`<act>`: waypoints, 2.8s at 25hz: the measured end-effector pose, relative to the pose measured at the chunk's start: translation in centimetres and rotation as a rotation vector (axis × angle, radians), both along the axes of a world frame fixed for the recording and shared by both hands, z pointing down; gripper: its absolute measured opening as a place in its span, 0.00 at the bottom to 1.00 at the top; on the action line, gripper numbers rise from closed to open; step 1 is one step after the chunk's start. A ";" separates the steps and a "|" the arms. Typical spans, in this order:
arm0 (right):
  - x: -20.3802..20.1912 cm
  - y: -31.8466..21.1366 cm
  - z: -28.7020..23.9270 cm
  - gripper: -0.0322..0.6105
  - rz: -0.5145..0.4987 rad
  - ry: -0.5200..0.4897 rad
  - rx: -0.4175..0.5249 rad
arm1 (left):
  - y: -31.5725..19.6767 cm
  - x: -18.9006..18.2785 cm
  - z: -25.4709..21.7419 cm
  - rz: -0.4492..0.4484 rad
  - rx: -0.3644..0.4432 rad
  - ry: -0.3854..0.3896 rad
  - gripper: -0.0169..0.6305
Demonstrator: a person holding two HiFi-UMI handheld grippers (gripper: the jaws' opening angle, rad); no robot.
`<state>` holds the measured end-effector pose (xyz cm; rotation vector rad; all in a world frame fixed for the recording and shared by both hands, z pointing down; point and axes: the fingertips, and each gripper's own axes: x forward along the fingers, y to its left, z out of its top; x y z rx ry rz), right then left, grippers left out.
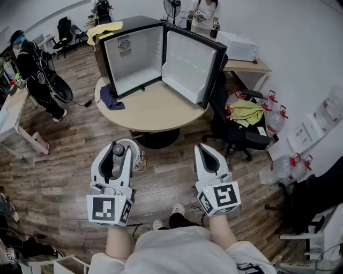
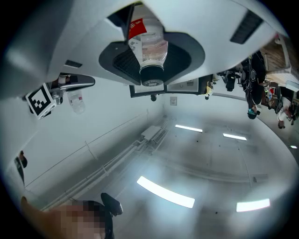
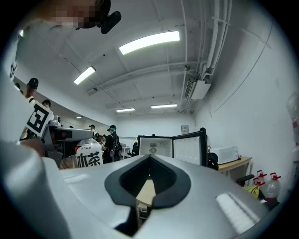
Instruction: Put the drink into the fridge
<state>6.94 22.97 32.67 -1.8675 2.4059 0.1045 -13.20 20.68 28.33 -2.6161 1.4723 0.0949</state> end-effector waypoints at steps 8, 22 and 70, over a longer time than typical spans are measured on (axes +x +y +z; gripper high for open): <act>0.1 -0.2 -0.2 0.07 -0.002 0.003 0.003 | -0.1 0.4 -0.2 0.005 0.002 0.002 0.27; 3.0 -4.3 -0.4 0.07 -0.028 -0.029 0.022 | -3.5 3.0 -0.2 -0.019 0.007 0.005 0.27; 1.3 -29.1 -0.3 0.07 -0.050 -0.022 0.024 | -28.0 2.4 -1.2 0.007 0.040 0.029 0.27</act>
